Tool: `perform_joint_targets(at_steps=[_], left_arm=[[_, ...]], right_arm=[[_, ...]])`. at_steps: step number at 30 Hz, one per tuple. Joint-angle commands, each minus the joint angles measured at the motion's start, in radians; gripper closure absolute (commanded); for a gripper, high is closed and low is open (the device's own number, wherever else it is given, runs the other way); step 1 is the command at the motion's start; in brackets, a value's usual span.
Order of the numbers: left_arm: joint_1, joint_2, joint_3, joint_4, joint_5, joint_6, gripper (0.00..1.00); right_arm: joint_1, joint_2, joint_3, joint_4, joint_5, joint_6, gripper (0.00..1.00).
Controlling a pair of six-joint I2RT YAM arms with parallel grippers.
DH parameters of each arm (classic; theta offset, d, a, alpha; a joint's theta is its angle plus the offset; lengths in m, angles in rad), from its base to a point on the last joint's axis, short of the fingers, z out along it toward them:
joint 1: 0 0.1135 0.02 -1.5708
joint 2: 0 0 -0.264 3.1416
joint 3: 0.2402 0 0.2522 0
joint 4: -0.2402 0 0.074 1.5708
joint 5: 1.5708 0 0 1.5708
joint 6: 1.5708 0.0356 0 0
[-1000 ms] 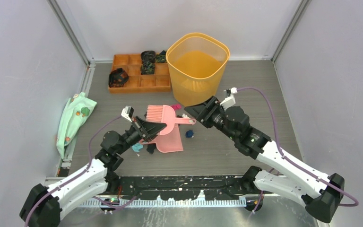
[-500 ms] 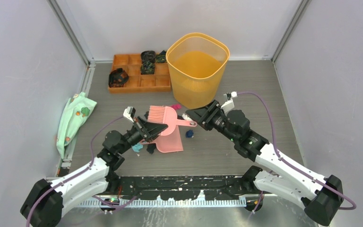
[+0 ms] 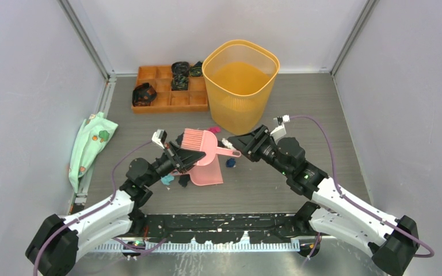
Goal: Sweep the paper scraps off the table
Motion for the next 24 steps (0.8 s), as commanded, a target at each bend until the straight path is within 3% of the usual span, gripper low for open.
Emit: perform_joint_targets(at_steps=[1, 11, 20, 24], left_arm=[[-0.003, -0.019, 0.064, 0.120, -0.012, -0.027, 0.99], [-0.002, -0.032, 0.067, 0.108, -0.003, -0.043, 1.00], [-0.002, 0.030, 0.038, 0.178, -0.001, -0.054, 0.99], [-0.002, 0.045, 0.029, 0.197, -0.005, -0.053, 0.99]], right_arm=[[0.009, -0.025, -0.037, 0.001, -0.050, 0.027, 0.45], [-0.040, -0.100, -0.086, -0.034, -0.050, 0.037, 0.43], [-0.048, 0.025, -0.120, 0.209, -0.130, 0.102, 0.45], [-0.048, 0.073, -0.134, 0.296, -0.154, 0.128, 0.50]])
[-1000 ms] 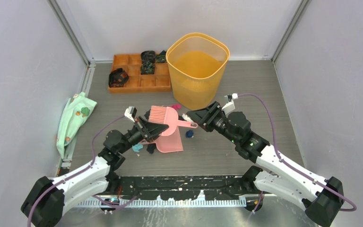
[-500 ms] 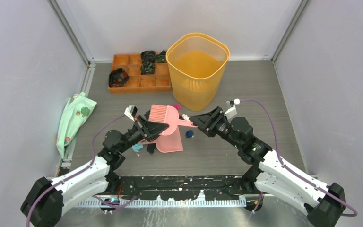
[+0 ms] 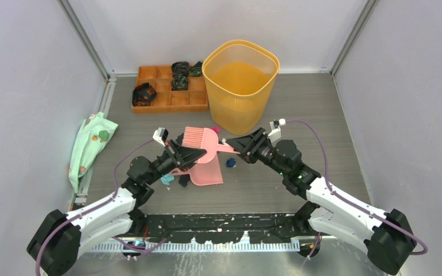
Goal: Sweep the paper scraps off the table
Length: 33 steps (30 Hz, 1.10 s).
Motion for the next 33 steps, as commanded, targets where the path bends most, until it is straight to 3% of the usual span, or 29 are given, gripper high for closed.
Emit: perform_joint_targets(at_steps=[1, 9, 23, 33], left_arm=[[-0.001, 0.006, 0.006, 0.155, -0.011, -0.016, 0.99], [-0.001, 0.039, -0.017, 0.179, -0.025, -0.009, 0.99], [-0.002, 0.099, -0.045, 0.201, -0.048, 0.025, 0.99], [-0.001, 0.118, -0.042, 0.197, -0.033, 0.028, 1.00]], right_arm=[[-0.002, 0.038, -0.020, 0.129, -0.060, 0.036, 0.52], [-0.005, 0.017, -0.025, 0.124, -0.063, 0.038, 0.61], [-0.005, 0.002, -0.033, 0.132, -0.079, 0.047, 0.61], [-0.006, 0.028, -0.035, 0.170, -0.091, 0.057, 0.72]])
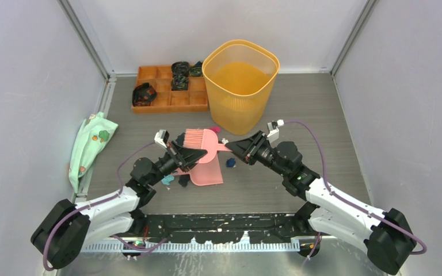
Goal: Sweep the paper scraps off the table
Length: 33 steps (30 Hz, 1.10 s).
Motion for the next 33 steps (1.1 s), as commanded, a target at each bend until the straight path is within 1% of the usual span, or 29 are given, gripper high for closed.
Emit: perform_joint_targets(at_steps=[1, 7, 9, 14, 15, 17, 18, 19, 20, 21, 22, 26, 28, 29, 30, 32, 33], left_arm=[[-0.001, 0.012, 0.003, 0.068, 0.001, 0.027, 1.00], [-0.001, 0.044, 0.006, 0.086, 0.007, 0.026, 0.99], [-0.002, 0.060, 0.010, 0.102, 0.014, 0.022, 0.99], [-0.001, 0.095, 0.011, 0.136, 0.024, 0.014, 0.99], [-0.001, 0.099, 0.011, 0.141, 0.027, 0.014, 0.98], [-0.001, 0.103, 0.011, 0.145, 0.032, 0.012, 0.84], [-0.001, 0.100, 0.011, 0.139, 0.034, 0.012, 0.67], [-0.002, 0.095, 0.014, 0.124, 0.039, 0.013, 0.43], [-0.001, 0.087, 0.021, 0.104, 0.046, 0.018, 0.23], [-0.001, 0.076, 0.026, 0.077, 0.052, 0.027, 0.08], [-0.001, 0.061, 0.030, 0.048, 0.056, 0.035, 0.01], [0.019, -0.047, 0.079, -0.158, 0.089, 0.089, 0.00], [0.043, -0.131, 0.125, -0.364, 0.122, 0.135, 0.00], [0.055, -0.183, 0.159, -0.503, 0.136, 0.171, 0.00], [0.065, -0.237, 0.203, -0.695, 0.139, 0.230, 0.00], [0.077, -0.328, 0.307, -1.080, 0.088, 0.372, 0.00], [0.085, -0.356, 0.351, -1.240, 0.056, 0.438, 0.00]], right_arm=[[-0.004, 0.016, 0.001, 0.070, -0.026, 0.016, 0.72], [-0.005, 0.030, 0.007, 0.079, -0.032, 0.016, 0.74], [-0.007, 0.032, 0.007, 0.079, -0.035, 0.014, 0.77], [-0.011, 0.041, 0.004, 0.088, -0.042, 0.016, 0.87], [-0.011, 0.040, 0.003, 0.088, -0.045, 0.016, 0.89], [-0.015, 0.028, 0.004, 0.068, -0.041, 0.012, 0.95], [-0.015, 0.014, 0.009, 0.038, -0.033, 0.002, 0.97], [-0.016, -0.010, 0.020, -0.019, -0.020, -0.022, 0.98], [-0.017, -0.041, 0.033, -0.083, -0.004, -0.045, 0.99], [-0.018, -0.074, 0.050, -0.160, 0.016, -0.070, 0.99], [-0.020, -0.112, 0.071, -0.243, 0.039, -0.097, 0.99], [-0.020, -0.246, 0.205, -0.651, 0.188, -0.219, 0.99], [-0.021, -0.298, 0.290, -0.832, 0.277, -0.276, 0.99], [-0.022, -0.313, 0.329, -0.910, 0.317, -0.304, 1.00], [-0.022, -0.322, 0.370, -0.972, 0.349, -0.333, 1.00], [-0.022, -0.324, 0.438, -1.071, 0.399, -0.378, 0.99], [-0.022, -0.322, 0.465, -1.103, 0.413, -0.395, 0.99]])
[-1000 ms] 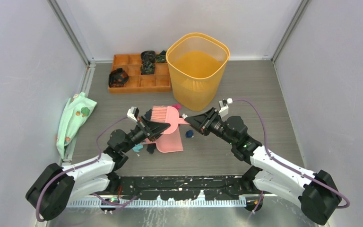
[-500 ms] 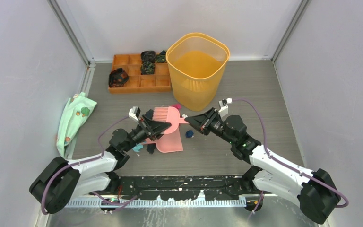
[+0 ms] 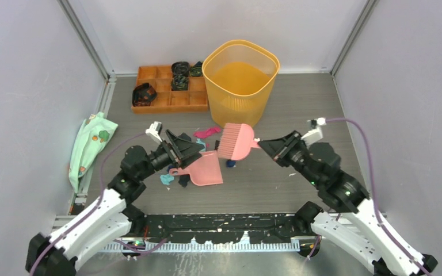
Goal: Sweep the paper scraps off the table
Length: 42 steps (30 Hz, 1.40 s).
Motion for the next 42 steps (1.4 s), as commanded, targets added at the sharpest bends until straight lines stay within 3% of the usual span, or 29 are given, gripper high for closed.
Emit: perform_joint_targets(at_steps=[1, 4, 8, 9, 20, 25, 33, 42], left_arm=[[0.037, -0.149, 0.212, -0.814, -0.054, 0.316, 0.00], [0.073, -0.159, 0.253, -1.000, -0.043, 0.399, 0.00], [0.087, -0.190, 0.212, -1.093, -0.083, 0.425, 0.21], [0.089, -0.202, 0.186, -1.104, -0.097, 0.427, 0.23], [0.098, -0.282, 0.051, -1.183, -0.137, 0.429, 0.15], [0.183, -0.138, -0.024, -0.962, -0.017, 0.484, 0.17], [0.462, 0.078, 0.026, -0.847, 0.279, 0.649, 0.16], [0.515, 0.281, 0.048, -0.628, 0.449, 0.633, 0.17]], right_arm=[[-0.004, -0.012, 0.147, -0.303, 0.167, -0.149, 1.00], [-0.002, -0.001, 0.165, -0.333, 0.190, -0.178, 0.99], [-0.003, 0.017, 0.146, -0.322, 0.184, -0.193, 1.00], [-0.004, 0.022, 0.141, -0.315, 0.178, -0.194, 1.00], [-0.003, 0.042, 0.081, -0.274, 0.149, -0.204, 1.00], [-0.003, 0.051, 0.072, -0.270, 0.140, -0.205, 0.99], [-0.004, 0.060, 0.072, -0.280, 0.151, -0.212, 1.00], [-0.004, 0.096, 0.056, -0.246, 0.145, -0.207, 1.00]])
